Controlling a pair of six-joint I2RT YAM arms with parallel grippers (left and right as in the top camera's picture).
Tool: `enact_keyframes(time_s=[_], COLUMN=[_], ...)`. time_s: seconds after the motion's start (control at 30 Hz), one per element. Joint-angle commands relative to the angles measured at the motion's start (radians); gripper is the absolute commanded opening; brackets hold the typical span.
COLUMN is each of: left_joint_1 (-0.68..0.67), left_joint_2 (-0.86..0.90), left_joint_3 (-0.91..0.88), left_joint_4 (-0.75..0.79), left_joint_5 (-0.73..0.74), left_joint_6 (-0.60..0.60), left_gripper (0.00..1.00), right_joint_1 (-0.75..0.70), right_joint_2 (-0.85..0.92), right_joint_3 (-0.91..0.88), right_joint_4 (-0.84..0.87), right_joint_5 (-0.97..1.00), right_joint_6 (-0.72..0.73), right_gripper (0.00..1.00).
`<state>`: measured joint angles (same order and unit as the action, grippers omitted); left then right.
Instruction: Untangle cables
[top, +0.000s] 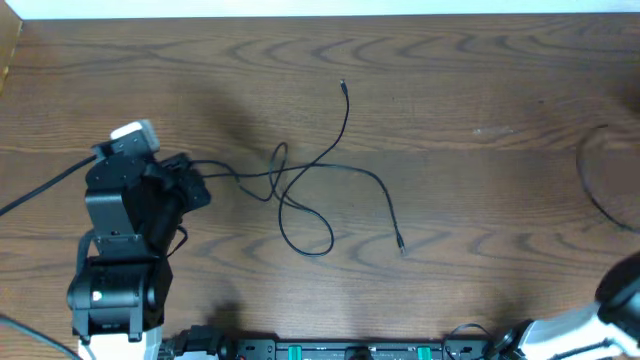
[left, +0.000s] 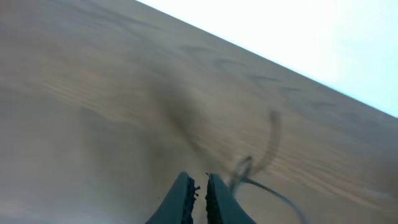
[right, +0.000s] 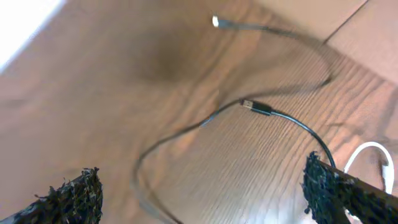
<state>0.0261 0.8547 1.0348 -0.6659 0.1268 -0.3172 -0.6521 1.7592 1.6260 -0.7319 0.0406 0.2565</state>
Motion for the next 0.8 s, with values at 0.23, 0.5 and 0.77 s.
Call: enact_keyframes(time_s=[0.23, 0.5, 0.77], left_joint_1=[-0.119, -0.286, -0.326], left_joint_2=[0.184, 0.254, 0.250], left_joint_3=[0.016, 0.016, 0.016], left_joint_4=[0.111, 0.281, 0.335], left_joint_5=[0.416, 0.441, 0.438], left_joint_6=[-0.002, -0.002, -0.001], left_gripper=[0.08, 0.17, 0.57], right_joint_1=[0.073, 0.184, 0.291], right_joint_2=[-0.189, -0.190, -0.190], right_joint_3=[0.010, 0.009, 0.008], right_joint_4=[-0.197, -0.327, -0.376], right_joint_5=[-0.358, -0.357, -0.353], right_joint_6=[0.158, 0.154, 0.146], right_gripper=[0.99, 0.99, 0.99])
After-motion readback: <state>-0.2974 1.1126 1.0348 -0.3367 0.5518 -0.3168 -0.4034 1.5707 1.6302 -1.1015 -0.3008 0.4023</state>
